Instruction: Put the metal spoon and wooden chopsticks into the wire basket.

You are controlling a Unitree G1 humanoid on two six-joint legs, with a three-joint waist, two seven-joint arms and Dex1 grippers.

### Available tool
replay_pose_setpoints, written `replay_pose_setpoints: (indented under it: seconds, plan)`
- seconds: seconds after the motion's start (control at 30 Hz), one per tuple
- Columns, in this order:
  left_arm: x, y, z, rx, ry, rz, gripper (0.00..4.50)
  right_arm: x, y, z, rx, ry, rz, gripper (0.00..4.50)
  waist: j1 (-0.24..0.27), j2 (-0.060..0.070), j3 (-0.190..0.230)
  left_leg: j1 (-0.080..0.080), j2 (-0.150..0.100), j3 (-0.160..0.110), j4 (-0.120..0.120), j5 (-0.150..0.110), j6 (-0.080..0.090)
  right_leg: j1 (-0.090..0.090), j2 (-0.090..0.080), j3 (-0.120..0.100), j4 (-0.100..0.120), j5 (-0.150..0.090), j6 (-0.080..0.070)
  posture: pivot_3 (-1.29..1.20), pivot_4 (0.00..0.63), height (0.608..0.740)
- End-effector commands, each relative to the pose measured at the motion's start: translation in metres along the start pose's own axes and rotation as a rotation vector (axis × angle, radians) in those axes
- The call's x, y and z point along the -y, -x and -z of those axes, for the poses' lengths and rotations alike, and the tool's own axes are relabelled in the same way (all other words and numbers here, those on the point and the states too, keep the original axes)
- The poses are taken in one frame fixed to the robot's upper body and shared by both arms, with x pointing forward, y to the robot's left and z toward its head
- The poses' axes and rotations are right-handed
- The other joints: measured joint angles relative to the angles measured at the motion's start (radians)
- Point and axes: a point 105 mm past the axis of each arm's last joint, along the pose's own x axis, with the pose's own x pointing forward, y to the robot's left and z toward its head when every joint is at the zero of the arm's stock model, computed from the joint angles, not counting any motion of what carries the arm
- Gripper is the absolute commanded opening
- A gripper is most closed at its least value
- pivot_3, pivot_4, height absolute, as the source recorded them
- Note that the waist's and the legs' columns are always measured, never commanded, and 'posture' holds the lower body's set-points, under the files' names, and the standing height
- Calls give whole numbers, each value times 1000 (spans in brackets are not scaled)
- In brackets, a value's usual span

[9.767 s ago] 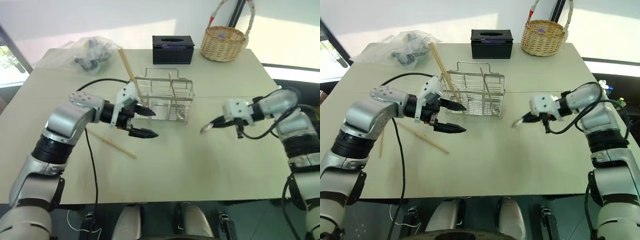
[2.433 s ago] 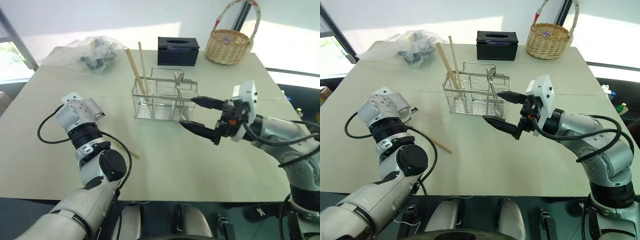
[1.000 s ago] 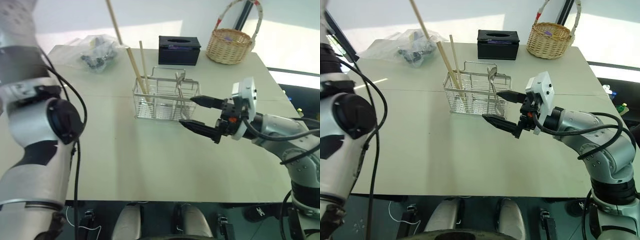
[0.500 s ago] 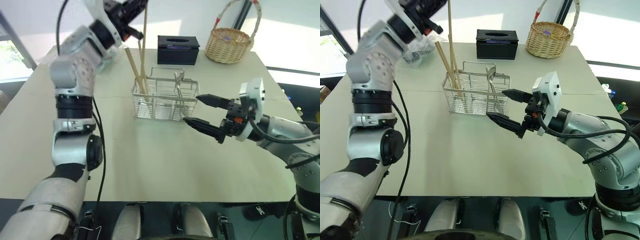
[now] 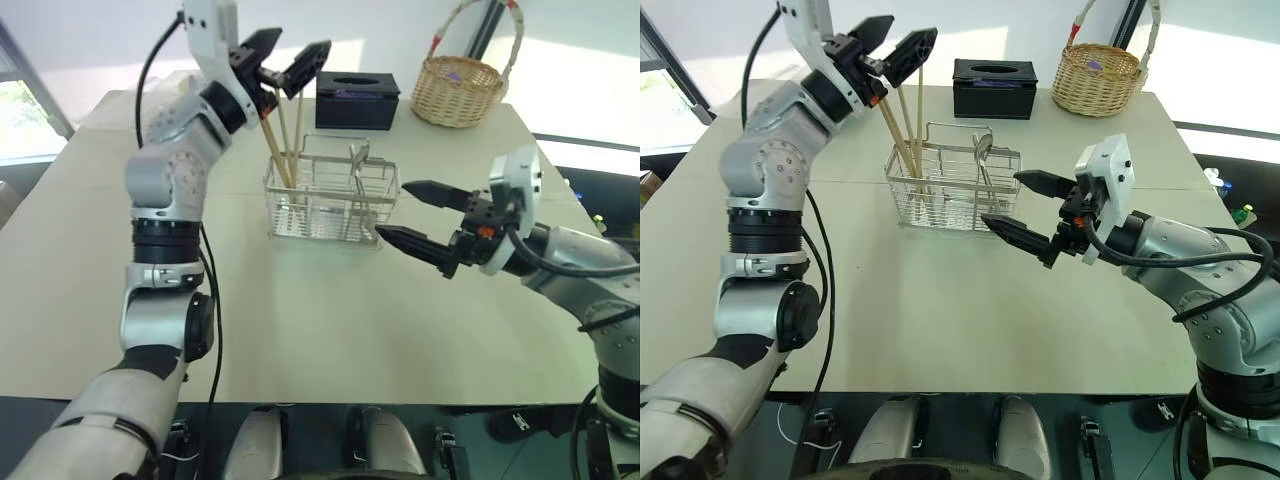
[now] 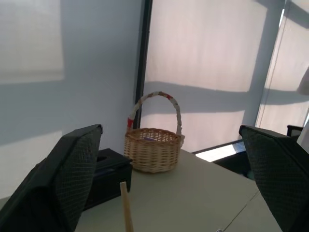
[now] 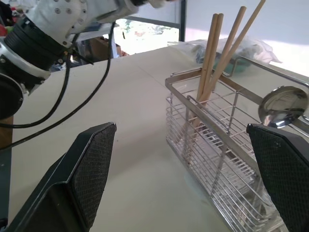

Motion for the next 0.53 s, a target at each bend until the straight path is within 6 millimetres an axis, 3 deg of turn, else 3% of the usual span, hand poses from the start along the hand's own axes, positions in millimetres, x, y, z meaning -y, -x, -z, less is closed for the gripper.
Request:
replay_pose_setpoints:
  seconds: [0.03,0.13,0.33,0.43,0.53]
  plan:
    - [-8,21,-32,-2,-119,13,4460,9,4,-12,25,60,19,4500,-9,1,1,0,0,0,0,0,0,0,0,0,0,0,0,0,150,706]
    - [-15,51,-33,-135,-261,81,4460,23,9,-10,2,82,53,4500,-27,3,1,0,0,0,-1,0,0,-1,1,0,0,0,0,0,150,706]
    - [-18,138,-16,-506,-375,248,4460,44,28,-1,-89,128,78,4500,-26,5,1,0,0,1,-2,0,0,-1,0,1,0,0,-1,0,150,706]
    - [-13,164,-9,-602,-394,285,4460,48,33,5,-119,128,65,4500,-18,5,2,0,0,0,-1,0,0,-1,0,0,-2,-2,-4,0,150,706]
    - [-13,175,-3,-628,-403,264,4460,46,32,9,-132,123,43,4500,-16,5,2,0,0,0,-1,0,0,-1,-1,0,-3,-2,-4,0,150,706]
